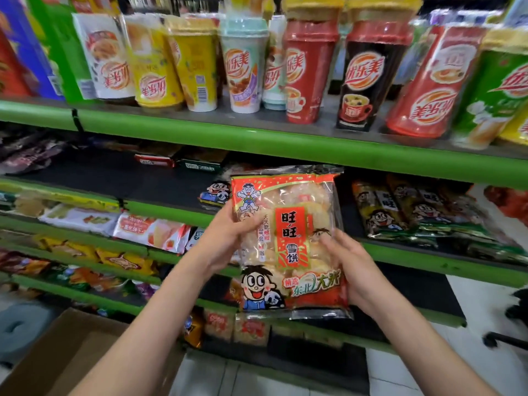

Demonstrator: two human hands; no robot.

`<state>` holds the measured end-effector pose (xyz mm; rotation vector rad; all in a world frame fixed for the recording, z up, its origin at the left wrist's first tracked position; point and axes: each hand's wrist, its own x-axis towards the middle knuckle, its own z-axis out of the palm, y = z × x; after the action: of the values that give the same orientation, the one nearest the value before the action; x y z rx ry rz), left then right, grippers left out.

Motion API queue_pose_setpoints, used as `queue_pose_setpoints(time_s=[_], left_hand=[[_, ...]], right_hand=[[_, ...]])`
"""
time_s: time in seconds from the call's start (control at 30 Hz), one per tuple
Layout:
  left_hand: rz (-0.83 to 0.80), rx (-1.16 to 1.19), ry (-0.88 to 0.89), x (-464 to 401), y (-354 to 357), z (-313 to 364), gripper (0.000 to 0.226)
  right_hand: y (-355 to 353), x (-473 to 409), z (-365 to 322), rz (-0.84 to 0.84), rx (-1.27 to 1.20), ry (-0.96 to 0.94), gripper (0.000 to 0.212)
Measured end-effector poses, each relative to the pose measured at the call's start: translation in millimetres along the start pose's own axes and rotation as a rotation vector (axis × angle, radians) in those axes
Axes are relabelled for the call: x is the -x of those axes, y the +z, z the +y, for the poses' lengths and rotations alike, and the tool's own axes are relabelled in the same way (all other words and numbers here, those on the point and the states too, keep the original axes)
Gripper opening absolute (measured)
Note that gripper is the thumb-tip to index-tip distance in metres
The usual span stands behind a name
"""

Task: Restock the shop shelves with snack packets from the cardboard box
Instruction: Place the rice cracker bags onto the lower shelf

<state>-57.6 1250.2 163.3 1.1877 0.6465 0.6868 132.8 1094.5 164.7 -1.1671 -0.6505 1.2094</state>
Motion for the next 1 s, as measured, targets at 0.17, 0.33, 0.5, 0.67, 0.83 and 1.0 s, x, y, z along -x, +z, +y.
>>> queue_pose_setpoints(time_s=[0.17,0.33,0.5,0.67,0.83,1.0], left_hand=[[0.038,0.082,0.024,9,-20,5,0.046],[0.031,0.132,0.03,12,-25,12,0.039],[0.068,0.187,0.013,12,-28,16,0.036],[0.053,0.214,-0.007,13,-34,16,0.027],[0.079,0.211,-0.018,17,-33,19,0.033],[0.077,-0.029,0.093,34,-1,25,0.036]], right_hand=[[16,14,15,0.317,0.586,-0.266,0.039],[31,26,16,0.269,0.796,-0.499,0.027],[30,21,8,0.25,0.533,-0.387,0.038],[27,15,14,0.229,0.473,-0.372,0.045],[29,13,11,0.23,0.561,-0.356,0.032],[46,11,11,-0.08,0.722,-0.148,0.078]])
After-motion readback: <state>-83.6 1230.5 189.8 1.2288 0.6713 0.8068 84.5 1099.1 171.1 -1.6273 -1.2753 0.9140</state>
